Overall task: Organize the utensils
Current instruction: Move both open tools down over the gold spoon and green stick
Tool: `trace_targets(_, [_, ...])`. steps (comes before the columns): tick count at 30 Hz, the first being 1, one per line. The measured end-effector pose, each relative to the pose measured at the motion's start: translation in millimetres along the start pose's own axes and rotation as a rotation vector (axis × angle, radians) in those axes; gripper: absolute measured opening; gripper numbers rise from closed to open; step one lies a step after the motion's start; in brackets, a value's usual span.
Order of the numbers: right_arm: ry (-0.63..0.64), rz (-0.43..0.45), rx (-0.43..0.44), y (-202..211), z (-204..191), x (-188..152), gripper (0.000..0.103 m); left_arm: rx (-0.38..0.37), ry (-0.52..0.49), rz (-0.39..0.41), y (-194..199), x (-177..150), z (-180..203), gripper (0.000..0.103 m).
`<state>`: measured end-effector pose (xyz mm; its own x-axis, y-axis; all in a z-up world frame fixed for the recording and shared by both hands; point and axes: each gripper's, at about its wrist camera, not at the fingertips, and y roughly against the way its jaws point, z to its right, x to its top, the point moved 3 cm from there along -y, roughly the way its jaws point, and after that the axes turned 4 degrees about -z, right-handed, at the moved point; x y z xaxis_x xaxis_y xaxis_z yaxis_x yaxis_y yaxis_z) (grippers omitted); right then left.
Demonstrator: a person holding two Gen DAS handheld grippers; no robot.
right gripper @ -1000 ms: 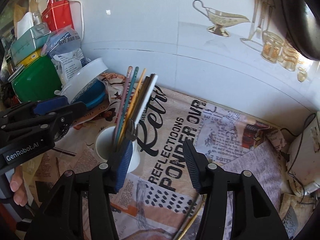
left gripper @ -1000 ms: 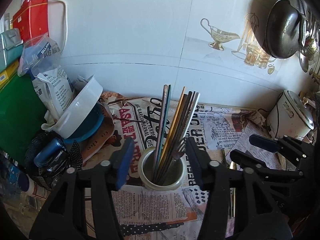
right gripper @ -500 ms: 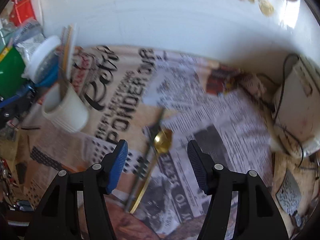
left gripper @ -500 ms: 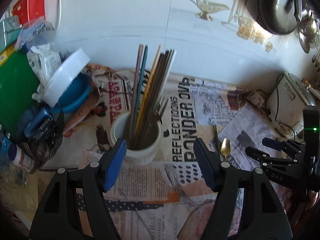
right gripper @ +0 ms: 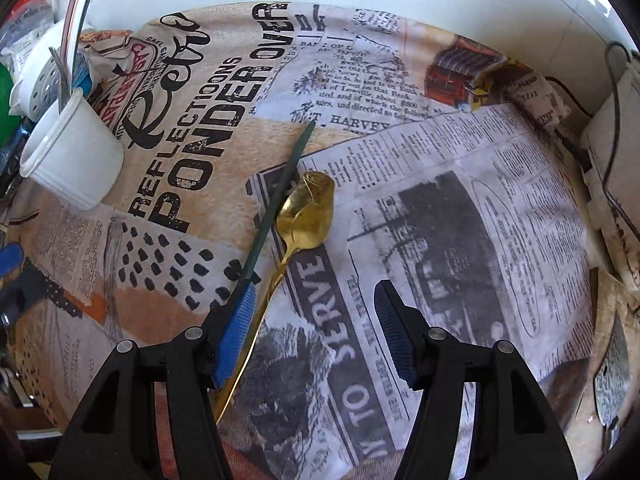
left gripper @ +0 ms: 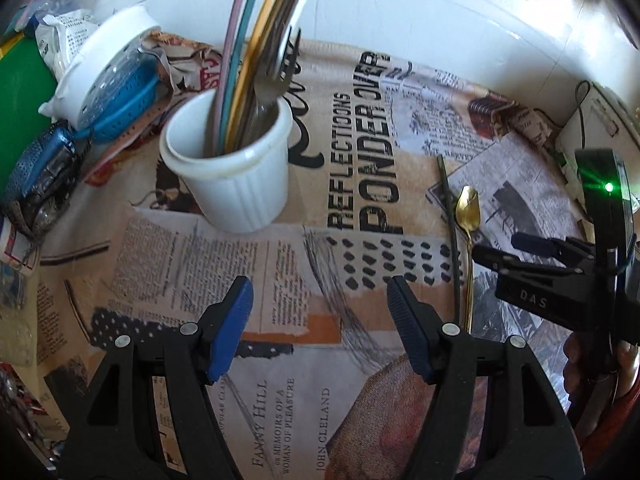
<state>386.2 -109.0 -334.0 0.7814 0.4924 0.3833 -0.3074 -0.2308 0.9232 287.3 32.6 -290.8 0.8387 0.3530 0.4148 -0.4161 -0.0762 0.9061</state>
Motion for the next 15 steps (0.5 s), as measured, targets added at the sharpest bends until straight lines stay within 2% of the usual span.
trace_targets(4, [0.024, 0.013, -0.026, -7.4, -2.3, 3.1, 0.046, 0.012, -0.014, -0.014, -6.5, -6.9, 7.5, 0.068])
trace_targets(7, [0.035, 0.013, -0.009, -14.4, -2.2, 6.9, 0.043, 0.017, -0.021, -0.015, -9.7, -9.3, 12.6, 0.068])
trace_targets(10, [0.072, 0.028, -0.01, -14.7, -2.9, 4.7, 0.034, 0.017, -0.02, -0.016, -12.2, -8.1, 16.0, 0.068])
trace_targets(12, [0.087, 0.023, -0.001, -13.8, -0.1, 2.5, 0.02, 0.013, -0.017, -0.015, -13.7, -6.1, 18.4, 0.068])
trace_targets(14, [0.092, 0.015, -0.003, -12.5, 6.6, -0.5, 0.011, 0.01, -0.017, -0.01, -15.0, -3.5, 21.5, 0.068])
trace_targets(15, [0.089, 0.01, -0.003, -11.8, 11.5, -2.5, 0.009, 0.008, -0.016, -0.008, -15.4, -2.4, 22.3, 0.068])
